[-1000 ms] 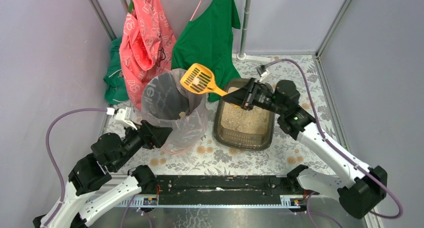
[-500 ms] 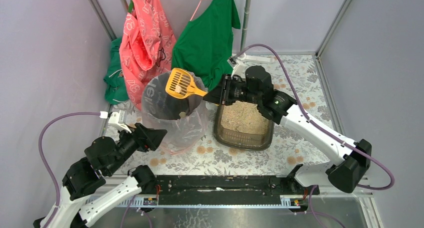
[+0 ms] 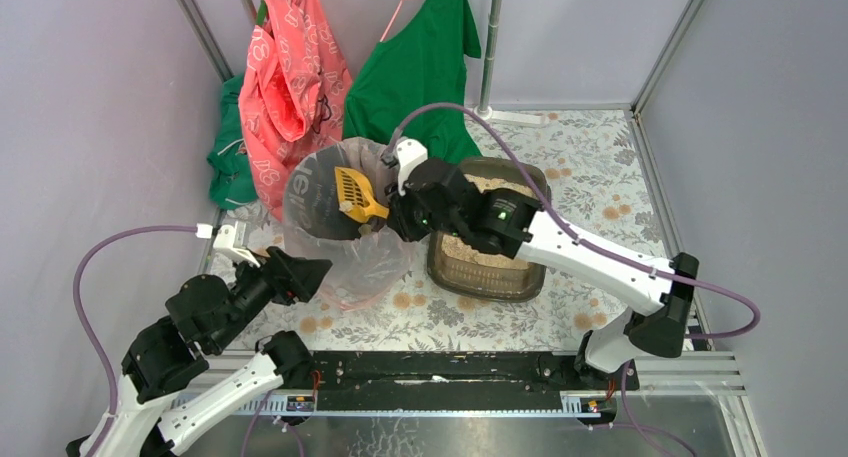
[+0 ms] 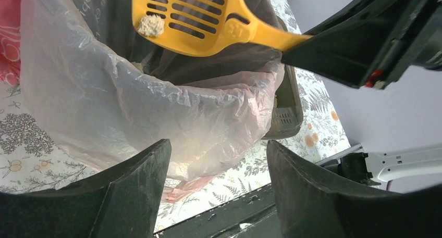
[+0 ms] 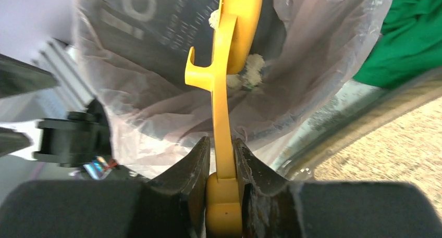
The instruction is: Clean the litter box
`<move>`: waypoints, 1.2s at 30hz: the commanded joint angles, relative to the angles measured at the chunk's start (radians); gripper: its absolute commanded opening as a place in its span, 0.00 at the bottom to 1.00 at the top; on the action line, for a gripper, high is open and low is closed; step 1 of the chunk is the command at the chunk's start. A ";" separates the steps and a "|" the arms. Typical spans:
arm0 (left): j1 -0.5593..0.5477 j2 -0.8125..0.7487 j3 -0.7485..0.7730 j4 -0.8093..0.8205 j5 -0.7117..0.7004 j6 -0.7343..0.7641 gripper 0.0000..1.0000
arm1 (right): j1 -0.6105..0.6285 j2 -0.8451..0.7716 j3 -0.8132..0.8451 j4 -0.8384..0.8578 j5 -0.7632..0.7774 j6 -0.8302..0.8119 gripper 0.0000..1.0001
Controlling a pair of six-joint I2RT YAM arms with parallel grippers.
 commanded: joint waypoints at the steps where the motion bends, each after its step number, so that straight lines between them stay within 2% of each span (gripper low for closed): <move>1: -0.006 -0.017 0.034 -0.022 -0.026 -0.011 0.76 | 0.070 0.033 0.089 -0.072 0.262 -0.109 0.00; 10: -0.005 0.020 0.029 -0.027 -0.040 -0.033 0.76 | 0.150 0.047 0.097 -0.044 0.450 -0.193 0.00; 19: -0.006 -0.032 0.002 -0.055 -0.059 -0.085 0.76 | 0.222 0.127 0.149 -0.046 0.632 -0.321 0.00; 27: -0.006 0.004 0.027 -0.082 -0.110 -0.099 0.76 | 0.225 0.089 0.120 0.037 0.466 -0.226 0.00; 36: -0.006 0.003 0.018 -0.082 -0.118 -0.144 0.76 | 0.219 0.115 0.234 -0.007 0.336 -0.176 0.00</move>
